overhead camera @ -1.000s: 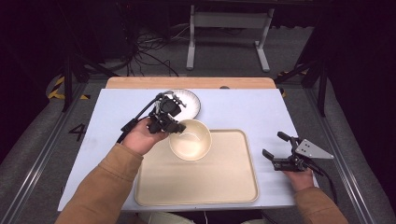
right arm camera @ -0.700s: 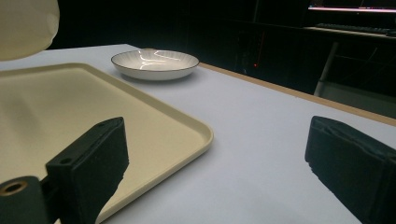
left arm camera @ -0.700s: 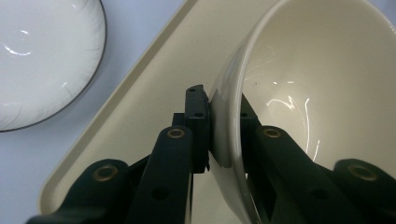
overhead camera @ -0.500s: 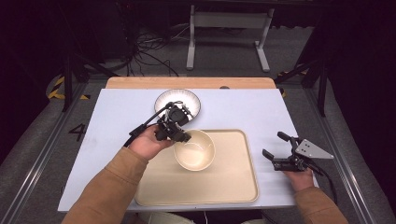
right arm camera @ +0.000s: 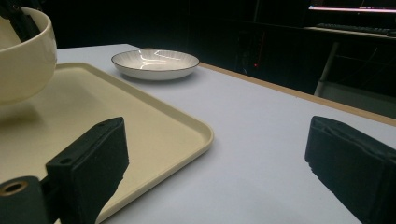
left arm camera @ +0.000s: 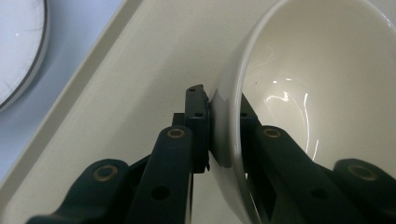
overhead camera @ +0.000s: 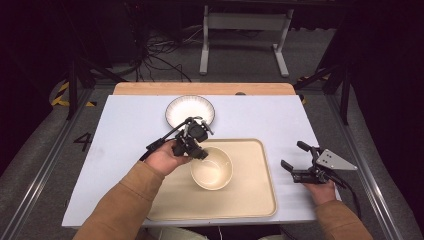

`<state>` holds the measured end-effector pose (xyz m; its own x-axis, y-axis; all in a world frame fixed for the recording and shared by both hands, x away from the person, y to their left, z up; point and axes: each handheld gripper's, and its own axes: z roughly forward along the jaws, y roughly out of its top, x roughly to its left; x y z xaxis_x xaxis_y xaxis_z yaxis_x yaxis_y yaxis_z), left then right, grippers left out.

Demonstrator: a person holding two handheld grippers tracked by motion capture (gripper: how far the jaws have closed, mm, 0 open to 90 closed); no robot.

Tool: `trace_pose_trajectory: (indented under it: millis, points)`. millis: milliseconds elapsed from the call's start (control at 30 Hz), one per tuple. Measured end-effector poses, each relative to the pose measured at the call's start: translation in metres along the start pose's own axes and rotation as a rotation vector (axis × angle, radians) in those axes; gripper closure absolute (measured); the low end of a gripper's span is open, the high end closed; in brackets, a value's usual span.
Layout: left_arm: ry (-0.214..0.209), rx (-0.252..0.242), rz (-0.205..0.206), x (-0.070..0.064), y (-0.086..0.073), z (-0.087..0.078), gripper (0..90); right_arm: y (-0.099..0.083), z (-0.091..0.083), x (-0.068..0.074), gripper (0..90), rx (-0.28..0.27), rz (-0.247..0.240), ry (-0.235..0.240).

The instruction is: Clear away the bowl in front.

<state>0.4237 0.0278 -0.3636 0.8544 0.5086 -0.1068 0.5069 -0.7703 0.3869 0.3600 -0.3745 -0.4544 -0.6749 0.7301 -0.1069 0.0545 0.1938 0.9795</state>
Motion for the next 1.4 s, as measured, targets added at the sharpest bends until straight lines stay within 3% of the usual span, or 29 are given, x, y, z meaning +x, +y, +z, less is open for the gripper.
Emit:
trace_pose_trajectory:
  millis: [667,1000,1400]
  points:
    - [-0.026,0.055,0.019,-0.005,0.001,0.021,82.7,0.000,0.000,0.000,6.3,0.000,-0.001,0.000]
    - [-0.018,0.071,0.043,-0.008,0.003,0.027,82.7,0.000,0.000,0.000,6.3,0.000,-0.002,0.001]
    - [-0.034,0.078,0.033,-0.005,0.002,0.029,82.3,0.000,0.000,0.000,6.3,0.000,-0.001,0.000]
